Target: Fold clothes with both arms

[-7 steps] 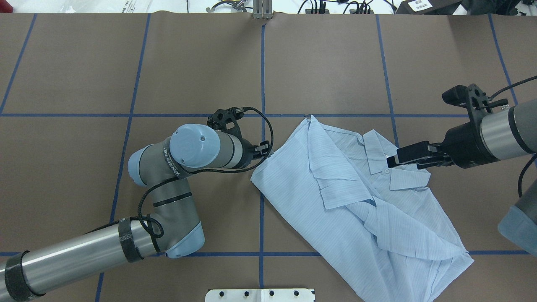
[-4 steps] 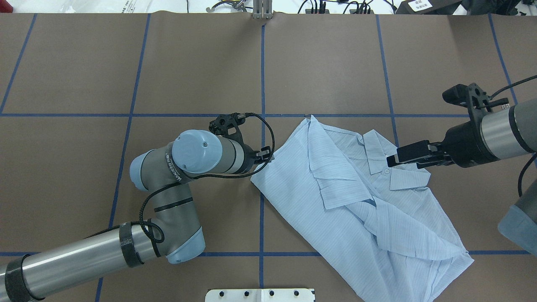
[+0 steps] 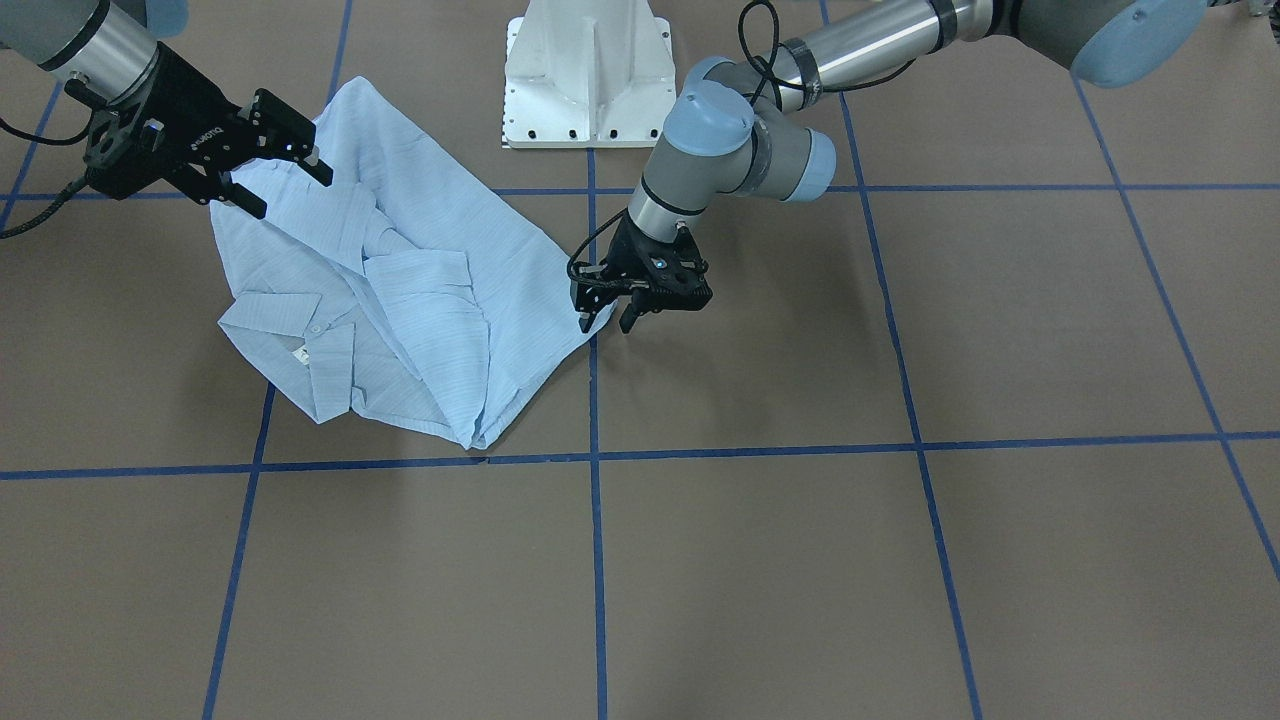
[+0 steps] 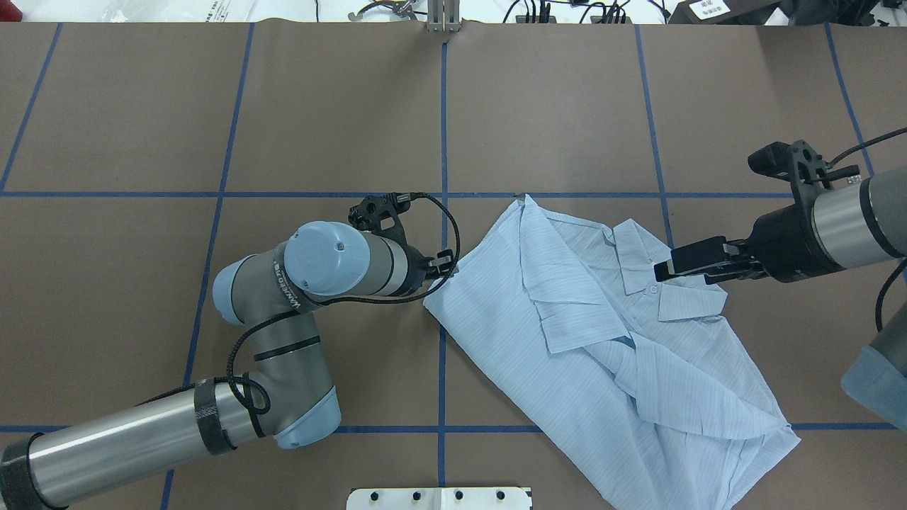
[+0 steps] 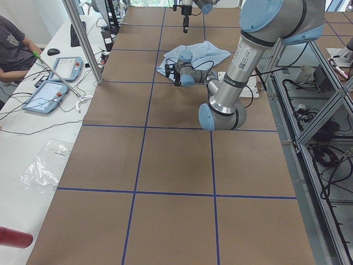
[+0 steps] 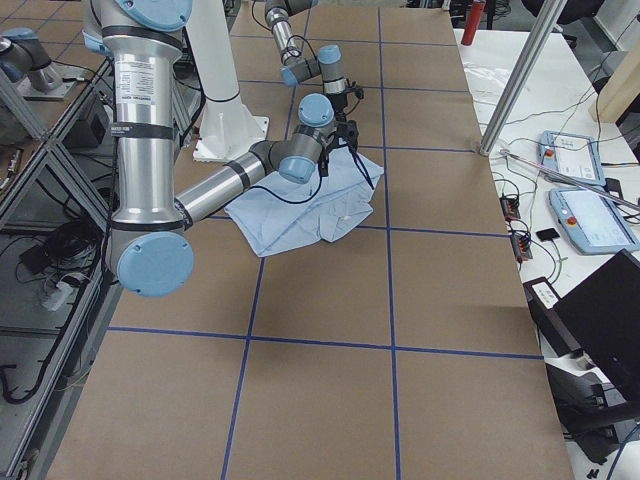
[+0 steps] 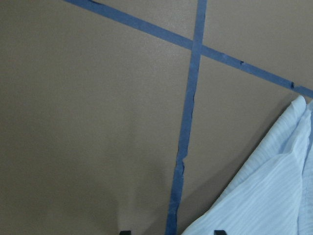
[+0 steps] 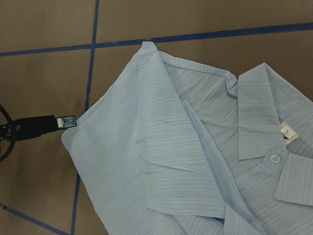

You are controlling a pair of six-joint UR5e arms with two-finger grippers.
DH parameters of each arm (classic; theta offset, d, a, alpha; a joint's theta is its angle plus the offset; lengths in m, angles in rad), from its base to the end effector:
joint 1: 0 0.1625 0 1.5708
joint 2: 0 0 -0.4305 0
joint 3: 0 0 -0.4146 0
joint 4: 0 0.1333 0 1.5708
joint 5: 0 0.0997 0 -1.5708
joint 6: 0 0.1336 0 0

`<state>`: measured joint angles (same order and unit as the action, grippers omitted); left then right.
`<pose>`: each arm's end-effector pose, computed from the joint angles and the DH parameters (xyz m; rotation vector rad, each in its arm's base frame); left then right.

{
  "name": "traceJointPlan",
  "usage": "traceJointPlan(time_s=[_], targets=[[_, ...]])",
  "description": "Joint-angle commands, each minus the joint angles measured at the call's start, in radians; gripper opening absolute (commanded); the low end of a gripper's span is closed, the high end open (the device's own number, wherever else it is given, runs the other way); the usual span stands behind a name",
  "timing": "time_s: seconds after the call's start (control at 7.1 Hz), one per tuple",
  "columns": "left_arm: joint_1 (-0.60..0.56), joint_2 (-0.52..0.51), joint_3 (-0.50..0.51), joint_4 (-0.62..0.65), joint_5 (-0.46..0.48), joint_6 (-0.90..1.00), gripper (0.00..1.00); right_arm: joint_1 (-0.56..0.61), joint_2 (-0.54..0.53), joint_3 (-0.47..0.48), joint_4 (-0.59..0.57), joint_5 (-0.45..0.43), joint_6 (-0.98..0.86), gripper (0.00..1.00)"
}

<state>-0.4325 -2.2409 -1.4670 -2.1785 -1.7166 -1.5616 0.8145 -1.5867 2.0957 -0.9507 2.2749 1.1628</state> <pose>0.6583 -0.4294 0.2366 0.1317 1.1758 -0.2874 -0.3021 -0.3884 0.3443 0.1060 -1.2345 -0.0440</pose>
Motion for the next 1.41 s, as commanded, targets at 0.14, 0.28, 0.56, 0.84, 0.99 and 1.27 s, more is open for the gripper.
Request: traceJointPlan(time_s=[0.14,0.28,0.56,0.84,0.99,1.27], targets=[[0.001,0.004,-0.004,0.0,0.0,0.0,0.51,0.0,0.001,-0.002,0.001,0.0,0.0,1.0],[0.001,0.004,-0.007,0.0,0.0,0.0,0.51,0.0,0.001,-0.002,0.001,0.0,0.0,1.0],[0.015,0.006,-0.015,0.005,0.0,0.0,0.51,0.003,-0.001,-0.002,0.001,0.0,0.0,1.0],[0.037,0.007,-0.022,0.017,0.0,-0.002,0.49,0.005,-0.001,-0.002,0.001,0.002,0.0,1.0],[0.038,0.007,-0.023,0.017,0.0,-0.002,0.28,0.005,-0.001,-0.002,0.001,0.0,0.0,1.0],[0.037,0.013,-0.061,0.064,-0.007,-0.002,0.0,0.006,-0.001,-0.003,0.0,0.0,0.0,1.0]])
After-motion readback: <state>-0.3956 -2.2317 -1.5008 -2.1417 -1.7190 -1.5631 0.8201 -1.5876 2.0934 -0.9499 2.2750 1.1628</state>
